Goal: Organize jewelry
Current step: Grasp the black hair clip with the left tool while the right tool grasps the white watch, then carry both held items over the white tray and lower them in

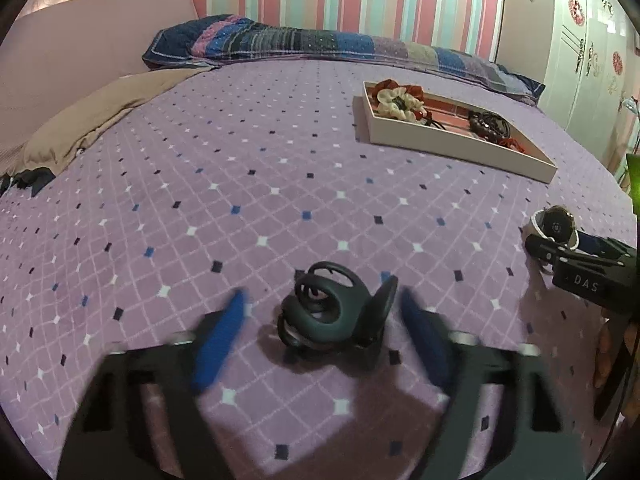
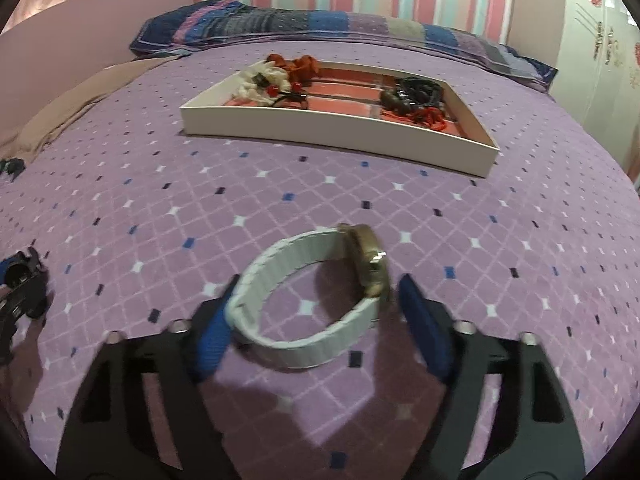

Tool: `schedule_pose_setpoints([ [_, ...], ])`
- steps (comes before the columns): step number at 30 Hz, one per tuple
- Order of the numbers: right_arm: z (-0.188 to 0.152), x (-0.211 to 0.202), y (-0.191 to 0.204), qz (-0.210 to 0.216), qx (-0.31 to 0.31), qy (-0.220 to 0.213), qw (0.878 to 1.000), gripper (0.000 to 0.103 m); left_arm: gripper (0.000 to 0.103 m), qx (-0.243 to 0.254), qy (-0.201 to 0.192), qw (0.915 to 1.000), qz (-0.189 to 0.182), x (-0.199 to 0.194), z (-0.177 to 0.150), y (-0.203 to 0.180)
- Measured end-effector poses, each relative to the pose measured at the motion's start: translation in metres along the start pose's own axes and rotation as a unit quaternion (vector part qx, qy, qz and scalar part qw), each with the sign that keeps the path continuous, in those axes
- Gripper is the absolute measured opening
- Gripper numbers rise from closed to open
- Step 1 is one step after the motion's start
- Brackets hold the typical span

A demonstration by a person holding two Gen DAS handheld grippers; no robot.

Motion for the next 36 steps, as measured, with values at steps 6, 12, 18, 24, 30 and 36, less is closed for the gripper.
schedule_pose_setpoints([
  [6, 0.001, -0.005, -0.002, 0.015, 0.009, -0.008, 1.000, 0.042, 0.049, 0.016, 0.000, 0.9999, 0.001, 0.001, 0.002, -0.012],
  [12, 0.006, -0.009, -0.009, 0.026, 0.014, -0.013, 0.999, 0.027, 0.049, 0.026, -0.014, 0.9996, -0.001, -0.003, 0.024, -0.029],
  [18, 0.015, -0.014, -0.026, 0.034, 0.029, -0.022, 0.999, 0.023, 0.049, 0.029, -0.034, 0.9989, -0.014, -0.005, 0.059, -0.051],
  [24, 0.041, -0.021, -0.053, 0.032, 0.049, -0.040, 0.997, 0.023, 0.049, 0.039, -0.050, 0.9974, -0.036, 0.007, 0.109, -0.088],
  [30, 0.092, -0.021, -0.082, 0.024, 0.063, -0.057, 0.996, 0.022, 0.049, 0.043, -0.050, 0.9965, -0.052, 0.035, 0.162, -0.126],
  [36, 0.140, 0.007, -0.105, 0.013, 0.065, -0.050, 0.997, 0.022, 0.049, 0.029, -0.031, 0.9980, -0.047, 0.086, 0.211, -0.147],
])
Point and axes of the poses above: each gripper's, at about its wrist camera, not at the fingertips, and x roughly the way its jaws point, y to its left, z to its top, the point moved 8 cm from there along x, roughly the way its jaws point, and after that the axes turned 5 degrees about y, right-handed, at the moved point
